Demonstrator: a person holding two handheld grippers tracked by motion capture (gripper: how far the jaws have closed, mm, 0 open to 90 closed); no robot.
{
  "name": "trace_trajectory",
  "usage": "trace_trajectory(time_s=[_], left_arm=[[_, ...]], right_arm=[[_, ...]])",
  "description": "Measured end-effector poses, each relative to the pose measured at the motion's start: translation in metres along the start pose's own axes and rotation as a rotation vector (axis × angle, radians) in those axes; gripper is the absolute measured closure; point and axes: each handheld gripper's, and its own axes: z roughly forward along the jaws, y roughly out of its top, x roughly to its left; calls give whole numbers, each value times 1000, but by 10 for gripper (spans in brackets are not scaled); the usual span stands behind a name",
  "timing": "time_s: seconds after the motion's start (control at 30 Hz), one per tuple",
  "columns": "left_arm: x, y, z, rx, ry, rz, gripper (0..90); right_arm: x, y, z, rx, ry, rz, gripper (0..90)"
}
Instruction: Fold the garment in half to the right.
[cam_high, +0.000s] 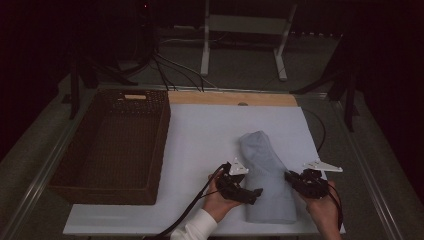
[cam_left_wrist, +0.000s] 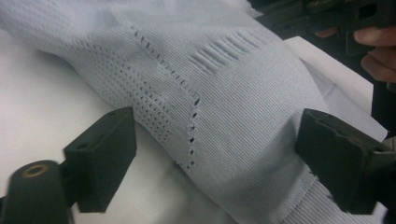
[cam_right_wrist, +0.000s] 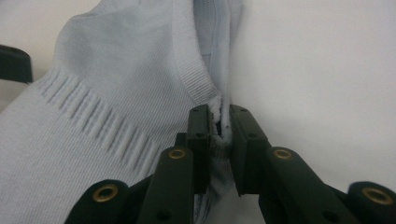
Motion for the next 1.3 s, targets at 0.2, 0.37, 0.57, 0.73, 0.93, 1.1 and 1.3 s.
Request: trace_trajectory(time_s=[0.2, 0.37, 0.57, 0.73, 0.93, 1.1, 1.3], left_arm=[[0, -2, 4, 29, 4, 3, 181], [1, -3, 6, 52, -1, 5, 223], [0, -4, 8, 74, -7, 10, 309], [0, -5, 8, 96, -16, 23, 447], [-1, -4, 7, 103, -15, 30, 604], [-2, -4, 7, 107, -12, 35, 762], [-2, -4, 2, 95, 4, 44, 815]], right_arm=[[0, 0, -1, 1, -2, -4, 779], [1, 0, -1, 6, -4, -9, 750], [1, -2, -3, 9, -13, -11, 702], [2, -3, -3, 20, -4, -12, 724], [4, -4, -1, 37, 4, -15, 772], [5, -3, 0, 42, 5, -18, 791], [5, -3, 3, 38, 6, -16, 801]])
